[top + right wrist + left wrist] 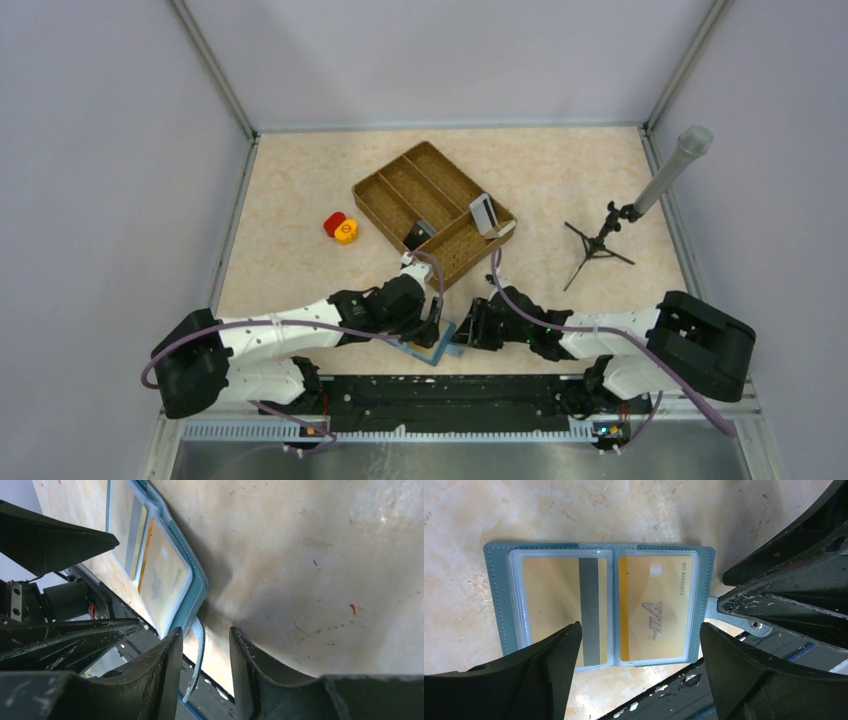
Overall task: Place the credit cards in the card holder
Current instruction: Insert the credit card into the card holder.
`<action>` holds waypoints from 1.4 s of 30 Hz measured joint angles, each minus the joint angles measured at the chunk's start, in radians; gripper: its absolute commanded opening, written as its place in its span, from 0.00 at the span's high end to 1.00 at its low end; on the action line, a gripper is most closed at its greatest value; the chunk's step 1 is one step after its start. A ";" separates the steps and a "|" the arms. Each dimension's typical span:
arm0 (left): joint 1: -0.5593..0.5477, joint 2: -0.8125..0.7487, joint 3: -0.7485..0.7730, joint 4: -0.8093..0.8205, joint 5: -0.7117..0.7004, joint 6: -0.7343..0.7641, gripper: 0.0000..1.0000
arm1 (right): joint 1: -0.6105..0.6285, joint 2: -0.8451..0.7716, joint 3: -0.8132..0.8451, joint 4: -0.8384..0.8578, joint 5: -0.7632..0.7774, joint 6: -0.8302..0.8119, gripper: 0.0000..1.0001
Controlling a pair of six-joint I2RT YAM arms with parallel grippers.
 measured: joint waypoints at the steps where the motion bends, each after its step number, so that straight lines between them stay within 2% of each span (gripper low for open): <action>1: 0.000 0.005 -0.002 0.001 0.000 -0.005 0.08 | 0.000 0.018 0.000 0.018 -0.003 0.001 0.64; 10: -0.001 0.010 -0.052 0.077 0.016 -0.045 0.11 | 0.000 0.129 0.019 0.140 -0.029 0.007 0.72; 12: -0.001 0.010 -0.061 0.105 0.026 -0.055 0.11 | 0.000 0.134 0.019 0.146 -0.028 0.006 0.80; 15: -0.001 0.009 -0.072 0.135 0.037 -0.068 0.12 | 0.000 0.146 0.019 0.163 -0.028 0.004 0.99; 16: -0.001 0.009 -0.075 0.142 0.039 -0.071 0.11 | 0.000 0.149 0.019 0.167 -0.028 0.003 1.00; 24: -0.003 0.010 -0.078 0.154 0.049 -0.072 0.09 | 0.000 0.119 0.019 0.172 -0.027 0.003 1.00; 29: -0.015 0.019 -0.049 0.097 0.018 -0.061 0.09 | 0.000 0.052 0.018 0.162 -0.018 -0.002 1.00; 42: -0.023 -0.041 -0.037 0.032 -0.021 -0.047 0.06 | 0.000 0.051 0.018 0.151 -0.016 -0.001 1.00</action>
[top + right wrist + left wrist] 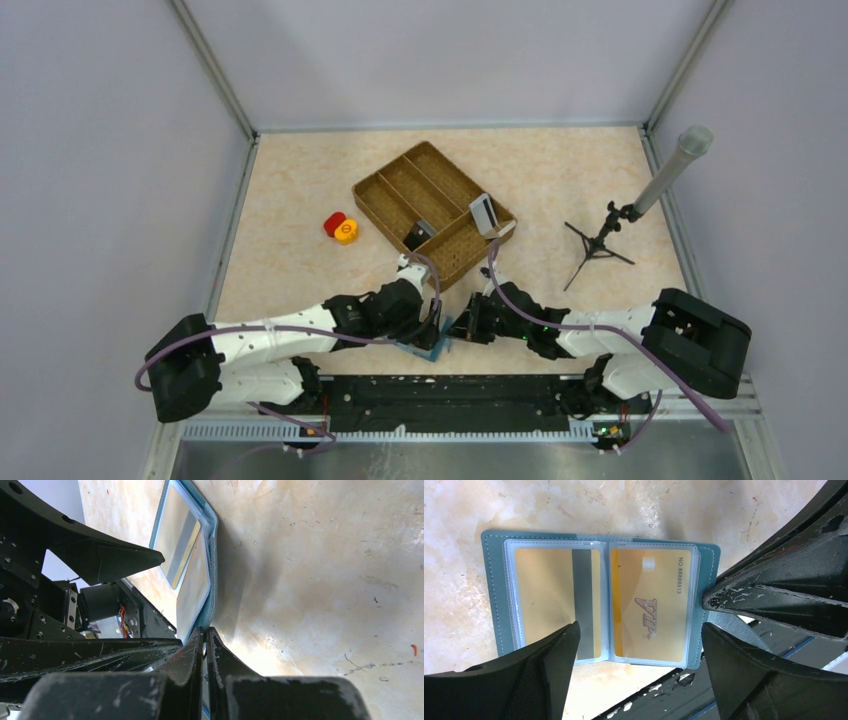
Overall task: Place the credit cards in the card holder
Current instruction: Insert the credit card into the card holder.
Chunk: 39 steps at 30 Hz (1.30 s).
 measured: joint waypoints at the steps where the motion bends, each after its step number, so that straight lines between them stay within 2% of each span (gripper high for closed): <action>1: 0.000 0.000 0.000 -0.002 0.000 0.000 0.06 | 0.000 0.000 0.000 -0.001 0.000 0.000 1.00; 19: -0.001 0.047 0.005 -0.016 -0.016 0.020 0.06 | 0.000 0.000 0.000 -0.013 0.001 0.000 1.00; 39: -0.002 -0.046 0.005 -0.103 -0.116 0.001 0.04 | 0.000 0.000 0.000 -0.017 0.005 0.000 1.00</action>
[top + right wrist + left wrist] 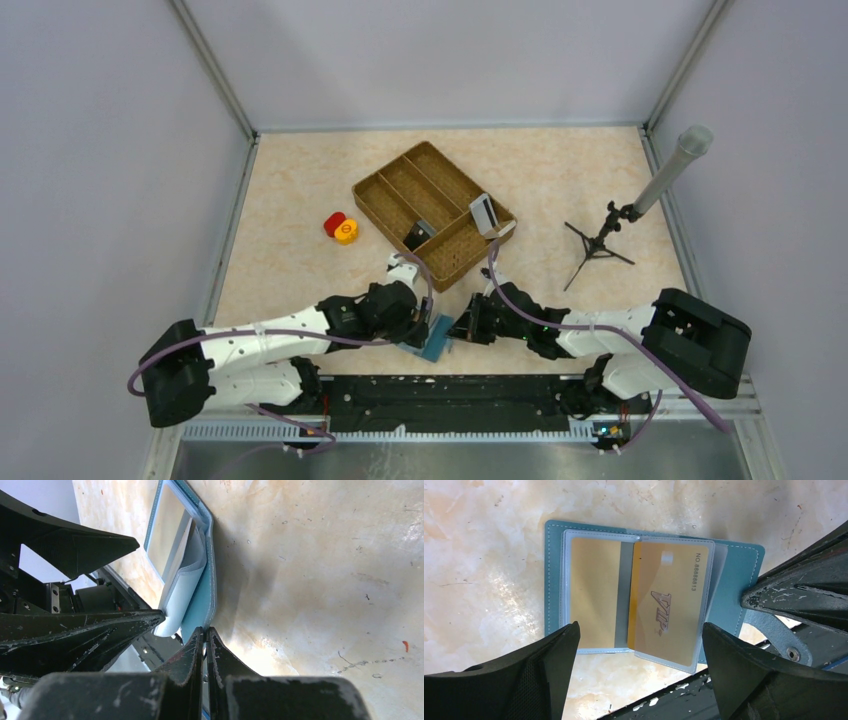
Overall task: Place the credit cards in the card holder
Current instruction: Insert the credit card into the card holder.
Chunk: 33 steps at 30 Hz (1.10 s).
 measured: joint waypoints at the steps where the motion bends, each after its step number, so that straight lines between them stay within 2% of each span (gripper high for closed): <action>1: 0.000 -0.003 0.000 -0.005 -0.005 0.000 0.04 | 0.000 0.000 0.000 0.000 0.000 0.000 1.00; 27: -0.003 -0.043 0.032 -0.119 -0.115 0.000 0.01 | 0.000 0.003 0.000 0.001 0.006 0.000 1.00; 33: -0.002 -0.039 0.053 -0.188 -0.180 -0.027 0.01 | 0.000 0.003 0.000 0.000 0.007 0.000 1.00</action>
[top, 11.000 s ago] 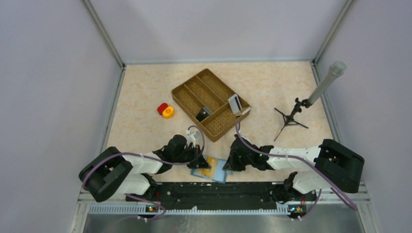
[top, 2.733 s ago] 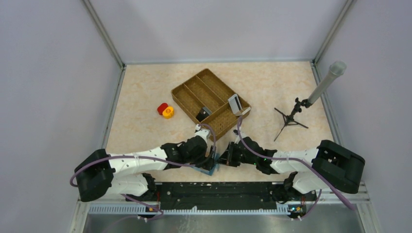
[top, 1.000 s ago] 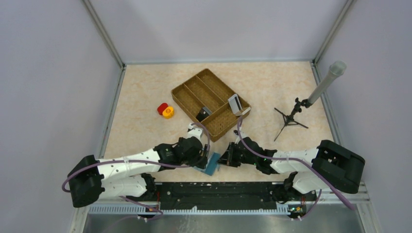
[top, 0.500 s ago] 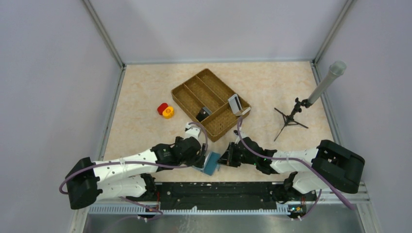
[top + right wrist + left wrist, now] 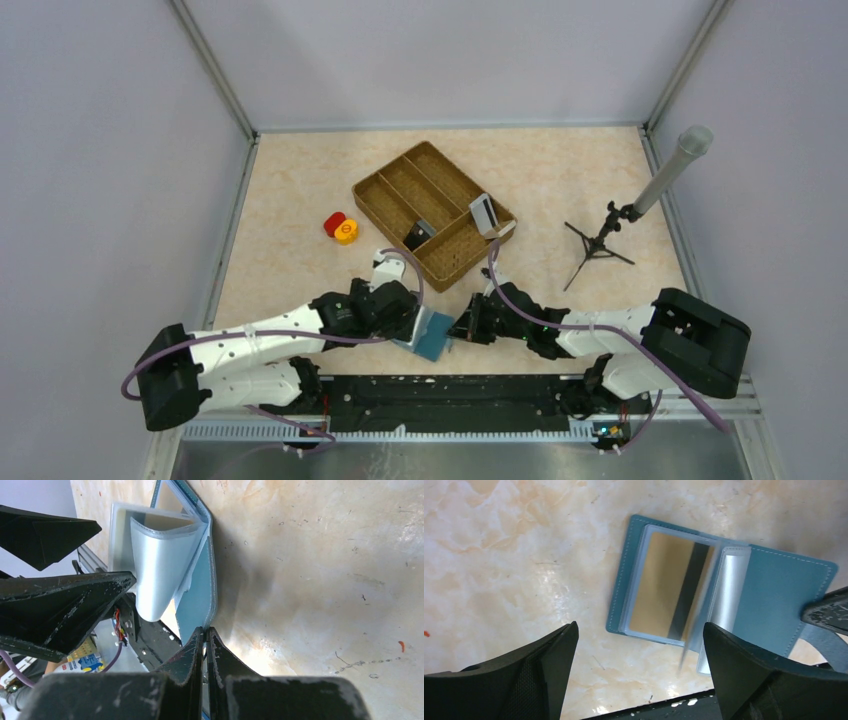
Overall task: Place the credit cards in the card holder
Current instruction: Insert the credit card into the card holder.
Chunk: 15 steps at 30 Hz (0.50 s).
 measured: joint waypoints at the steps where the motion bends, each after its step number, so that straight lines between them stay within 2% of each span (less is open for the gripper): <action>1: 0.000 0.000 0.000 -0.011 -0.009 -0.002 0.01 | 0.000 0.000 0.000 0.000 0.000 0.000 1.00; 8: 0.000 0.000 0.005 -0.046 -0.028 -0.006 0.01 | 0.000 0.008 0.000 0.000 0.000 0.000 1.00; 15: 0.000 0.032 0.007 -0.003 0.037 0.049 0.01 | 0.000 0.018 0.000 0.002 -0.001 0.001 1.00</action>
